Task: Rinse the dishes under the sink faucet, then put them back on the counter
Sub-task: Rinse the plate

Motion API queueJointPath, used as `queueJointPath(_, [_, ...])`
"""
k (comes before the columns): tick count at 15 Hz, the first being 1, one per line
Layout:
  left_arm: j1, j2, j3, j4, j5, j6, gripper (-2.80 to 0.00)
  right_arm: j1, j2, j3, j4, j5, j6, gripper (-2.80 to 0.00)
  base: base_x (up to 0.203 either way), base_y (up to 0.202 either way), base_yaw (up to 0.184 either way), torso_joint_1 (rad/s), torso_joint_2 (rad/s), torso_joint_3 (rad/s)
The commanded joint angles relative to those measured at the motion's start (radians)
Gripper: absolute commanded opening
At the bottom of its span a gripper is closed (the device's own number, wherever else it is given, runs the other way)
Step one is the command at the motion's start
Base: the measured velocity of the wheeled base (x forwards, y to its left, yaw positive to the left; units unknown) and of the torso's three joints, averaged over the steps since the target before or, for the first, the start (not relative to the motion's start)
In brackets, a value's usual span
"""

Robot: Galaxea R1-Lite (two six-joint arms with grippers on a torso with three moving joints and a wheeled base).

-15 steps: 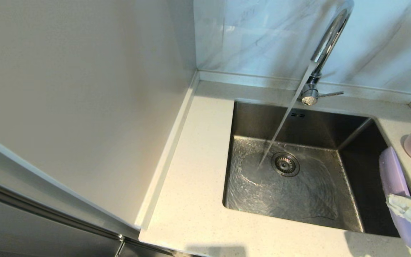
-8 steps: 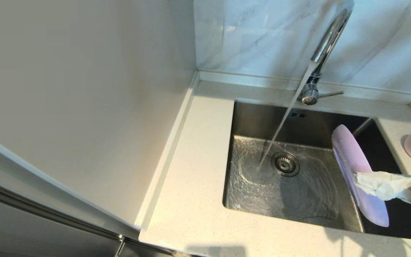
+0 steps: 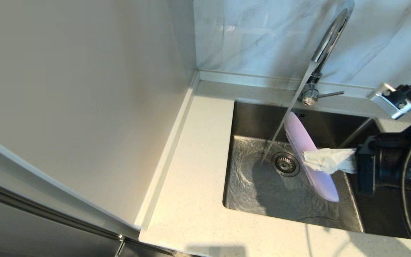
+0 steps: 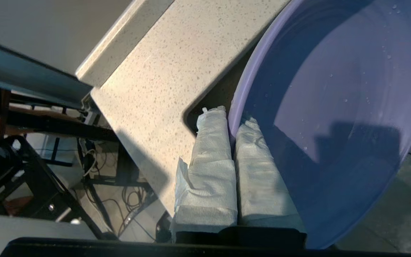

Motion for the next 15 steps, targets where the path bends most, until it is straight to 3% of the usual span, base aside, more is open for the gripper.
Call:
queueJointPath(1, [0.0, 0.0, 0.0, 0.0, 0.0, 0.0, -2.8, 0.006, 0.085, -0.044, -0.009, -0.007, 0.023, -2.8, 0.0, 0.0, 0.0, 0.0, 0.0, 0.0])
queueJointPath(5, [0.0, 0.0, 0.0, 0.0, 0.0, 0.0, -2.8, 0.006, 0.195, -0.106, -0.127, -0.157, 0.058, -2.8, 0.0, 0.0, 0.0, 0.0, 0.0, 0.0])
queueJointPath(15, [0.0, 0.0, 0.0, 0.0, 0.0, 0.0, -2.8, 0.006, 0.23, -0.161, -0.136, -0.402, 0.094, -2.8, 0.0, 0.0, 0.0, 0.0, 0.0, 0.0])
